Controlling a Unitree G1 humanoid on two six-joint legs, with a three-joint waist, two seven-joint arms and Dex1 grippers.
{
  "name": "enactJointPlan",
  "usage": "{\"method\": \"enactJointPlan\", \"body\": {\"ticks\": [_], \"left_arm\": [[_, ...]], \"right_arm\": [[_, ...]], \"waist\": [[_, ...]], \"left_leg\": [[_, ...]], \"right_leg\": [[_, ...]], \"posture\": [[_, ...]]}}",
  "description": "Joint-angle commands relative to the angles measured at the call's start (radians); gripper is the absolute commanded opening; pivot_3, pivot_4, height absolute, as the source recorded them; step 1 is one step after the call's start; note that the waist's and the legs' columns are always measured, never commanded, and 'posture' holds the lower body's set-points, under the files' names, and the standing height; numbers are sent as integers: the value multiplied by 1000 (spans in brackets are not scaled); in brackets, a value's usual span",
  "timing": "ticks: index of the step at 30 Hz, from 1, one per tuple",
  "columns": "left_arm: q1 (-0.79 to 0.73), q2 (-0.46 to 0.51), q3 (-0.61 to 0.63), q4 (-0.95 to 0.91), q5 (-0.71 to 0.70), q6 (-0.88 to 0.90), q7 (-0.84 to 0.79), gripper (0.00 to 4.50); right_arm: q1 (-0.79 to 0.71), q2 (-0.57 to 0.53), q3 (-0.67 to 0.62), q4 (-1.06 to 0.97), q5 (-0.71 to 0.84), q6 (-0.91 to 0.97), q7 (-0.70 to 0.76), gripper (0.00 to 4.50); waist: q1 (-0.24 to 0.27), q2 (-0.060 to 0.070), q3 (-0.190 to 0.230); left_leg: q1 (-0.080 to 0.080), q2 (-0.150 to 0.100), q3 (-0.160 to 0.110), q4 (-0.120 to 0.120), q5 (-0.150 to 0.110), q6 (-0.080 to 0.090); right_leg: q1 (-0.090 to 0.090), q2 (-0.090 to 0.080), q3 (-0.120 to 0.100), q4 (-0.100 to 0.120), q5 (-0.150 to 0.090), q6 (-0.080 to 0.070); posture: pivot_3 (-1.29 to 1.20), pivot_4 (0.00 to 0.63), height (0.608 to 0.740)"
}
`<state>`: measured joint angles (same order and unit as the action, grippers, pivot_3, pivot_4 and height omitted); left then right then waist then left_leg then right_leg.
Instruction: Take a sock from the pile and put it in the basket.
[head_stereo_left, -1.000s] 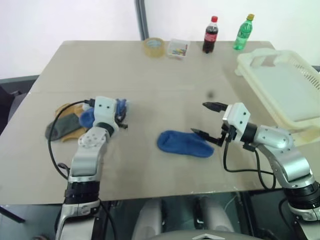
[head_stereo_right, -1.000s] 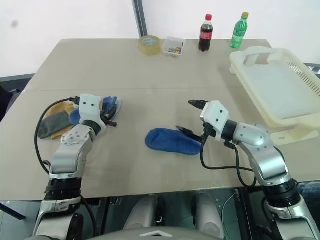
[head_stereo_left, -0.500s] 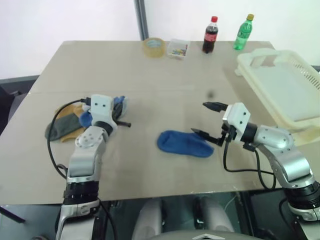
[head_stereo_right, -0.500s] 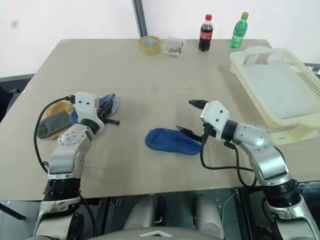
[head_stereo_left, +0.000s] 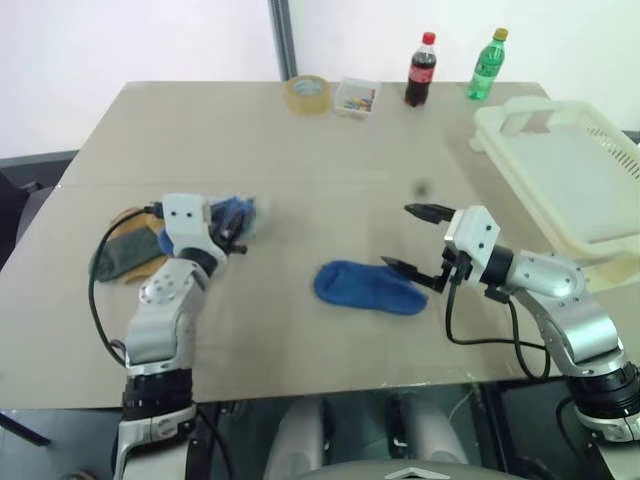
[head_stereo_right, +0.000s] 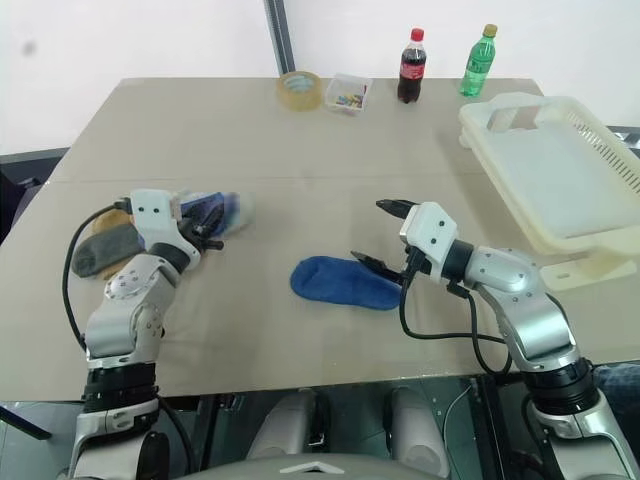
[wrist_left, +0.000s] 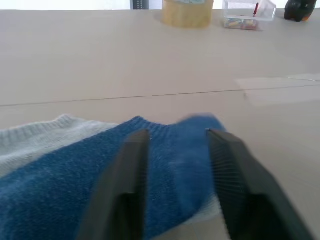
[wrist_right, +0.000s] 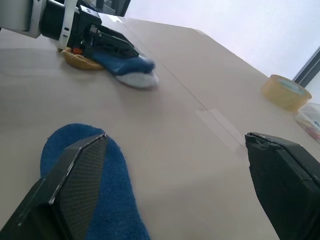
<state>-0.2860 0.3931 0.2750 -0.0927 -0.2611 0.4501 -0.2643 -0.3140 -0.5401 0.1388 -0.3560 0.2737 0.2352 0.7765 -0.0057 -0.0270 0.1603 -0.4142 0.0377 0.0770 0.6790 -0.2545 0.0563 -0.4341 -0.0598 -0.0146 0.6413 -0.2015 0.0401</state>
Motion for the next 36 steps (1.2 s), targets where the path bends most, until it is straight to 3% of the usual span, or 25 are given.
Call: {"method": "enactJointPlan", "body": {"ticks": [1, 17, 36], "left_arm": [[-19, 28, 5, -3, 10, -25, -10, 3499], [-35, 28, -142, 25, 138, -53, 5, 3499], [-19, -9, -95, 19, 166, -42, 99, 3499]], "right_arm": [[-8, 7, -19, -20, -6, -21, -12, 4500], [9, 0, -28, -41, -12, -11, -14, 4500], [-12, -22, -35, -26, 5, -7, 26, 4500]], "waist": [[0, 0, 0], [1, 0, 0], [2, 0, 0]], "left_leg": [[0, 0, 0, 0, 0, 0], [0, 0, 0, 0, 0, 0], [0, 0, 0, 0, 0, 0]], "right_leg": [[0, 0, 0, 0, 0, 0], [0, 0, 0, 0, 0, 0], [0, 0, 0, 0, 0, 0]], "posture": [[0, 150, 740], [0, 150, 740], [0, 150, 740]]}}
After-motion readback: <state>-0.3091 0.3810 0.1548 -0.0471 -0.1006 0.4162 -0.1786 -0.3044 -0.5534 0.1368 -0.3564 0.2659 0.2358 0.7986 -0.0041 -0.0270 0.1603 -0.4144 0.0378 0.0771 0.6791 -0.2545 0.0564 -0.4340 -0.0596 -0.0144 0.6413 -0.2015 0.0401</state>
